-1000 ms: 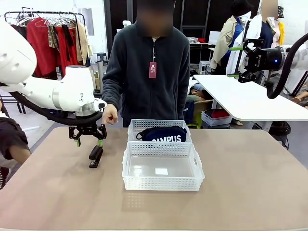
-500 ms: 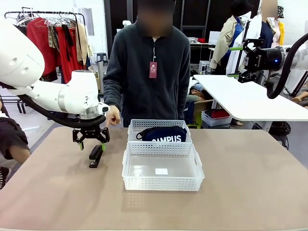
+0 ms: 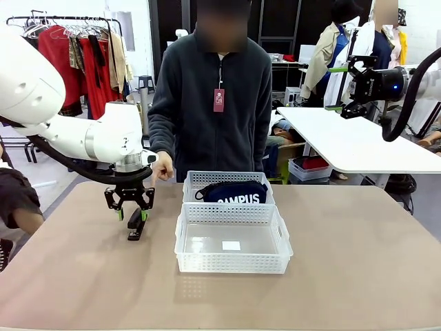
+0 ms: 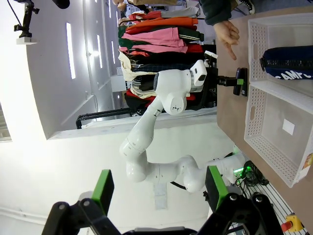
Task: Distribute items into two baskets.
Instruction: Pick up the Stapler that the person points to.
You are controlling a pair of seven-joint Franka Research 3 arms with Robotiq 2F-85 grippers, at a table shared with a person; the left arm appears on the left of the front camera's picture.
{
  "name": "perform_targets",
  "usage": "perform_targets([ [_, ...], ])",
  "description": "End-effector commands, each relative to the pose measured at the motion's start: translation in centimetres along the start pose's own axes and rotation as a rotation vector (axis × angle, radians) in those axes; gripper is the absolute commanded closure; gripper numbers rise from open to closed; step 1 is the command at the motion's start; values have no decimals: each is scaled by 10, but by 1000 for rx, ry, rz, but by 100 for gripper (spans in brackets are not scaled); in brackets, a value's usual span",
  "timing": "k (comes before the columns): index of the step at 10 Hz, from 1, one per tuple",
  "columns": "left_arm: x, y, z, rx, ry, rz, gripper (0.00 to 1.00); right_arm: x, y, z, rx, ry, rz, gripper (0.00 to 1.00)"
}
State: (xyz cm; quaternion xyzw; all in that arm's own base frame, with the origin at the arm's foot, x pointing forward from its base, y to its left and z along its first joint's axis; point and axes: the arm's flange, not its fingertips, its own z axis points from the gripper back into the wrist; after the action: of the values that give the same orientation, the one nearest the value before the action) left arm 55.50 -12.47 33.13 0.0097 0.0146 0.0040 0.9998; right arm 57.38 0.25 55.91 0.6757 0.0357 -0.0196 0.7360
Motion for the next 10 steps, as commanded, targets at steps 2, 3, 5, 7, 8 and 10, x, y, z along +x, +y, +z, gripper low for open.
perform_targets([
  [2, 0, -9, 3, 23, 14, 33, 100, 0, 4, -1, 18, -2, -6, 0],
  [3, -2, -11, 6, 23, 14, 27, 100, 0, 4, -1, 18, -2, -6, 0],
  [5, -5, -14, 8, 24, 17, 26, 100, 0, 4, -1, 18, -2, -6, 0],
  [7, -11, -13, 23, 31, 10, 34, 100, 0, 4, -1, 18, -2, -6, 0],
  [8, -14, -12, 40, 0, 14, 41, 100, 0, 4, -1, 18, -2, -6, 0],
  [10, -24, -10, 92, -24, 6, 46, 100, 0, 4, -1, 18, -2, -6, 0],
])
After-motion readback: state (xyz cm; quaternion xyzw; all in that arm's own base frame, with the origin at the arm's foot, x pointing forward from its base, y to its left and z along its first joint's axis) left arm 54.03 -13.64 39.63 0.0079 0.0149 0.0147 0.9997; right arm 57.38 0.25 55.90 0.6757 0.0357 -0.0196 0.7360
